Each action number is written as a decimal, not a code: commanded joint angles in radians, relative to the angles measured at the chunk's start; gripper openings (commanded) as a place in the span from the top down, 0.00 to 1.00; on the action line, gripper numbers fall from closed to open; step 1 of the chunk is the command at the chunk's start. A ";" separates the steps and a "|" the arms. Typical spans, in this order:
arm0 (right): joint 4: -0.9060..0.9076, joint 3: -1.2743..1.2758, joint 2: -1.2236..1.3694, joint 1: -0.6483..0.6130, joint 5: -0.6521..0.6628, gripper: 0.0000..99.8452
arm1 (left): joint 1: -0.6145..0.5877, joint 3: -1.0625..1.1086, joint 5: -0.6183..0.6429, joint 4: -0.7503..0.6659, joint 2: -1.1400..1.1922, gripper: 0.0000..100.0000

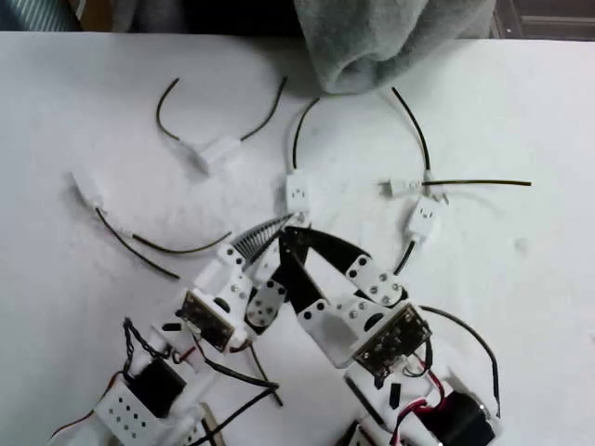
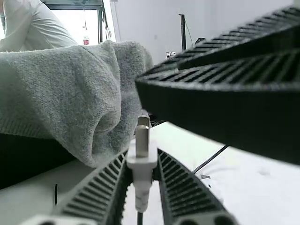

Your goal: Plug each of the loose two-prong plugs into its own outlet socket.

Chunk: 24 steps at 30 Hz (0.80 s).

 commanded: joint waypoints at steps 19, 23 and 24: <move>0.001 0.071 0.013 -0.018 0.012 0.98 | 0.005 -0.005 0.003 0.023 -0.019 0.98; -0.007 0.140 0.013 0.044 0.103 0.98 | 0.004 -0.006 0.003 0.018 -0.021 0.98; -0.027 0.183 0.013 0.061 0.157 0.98 | 0.005 -0.006 0.003 0.018 -0.021 0.98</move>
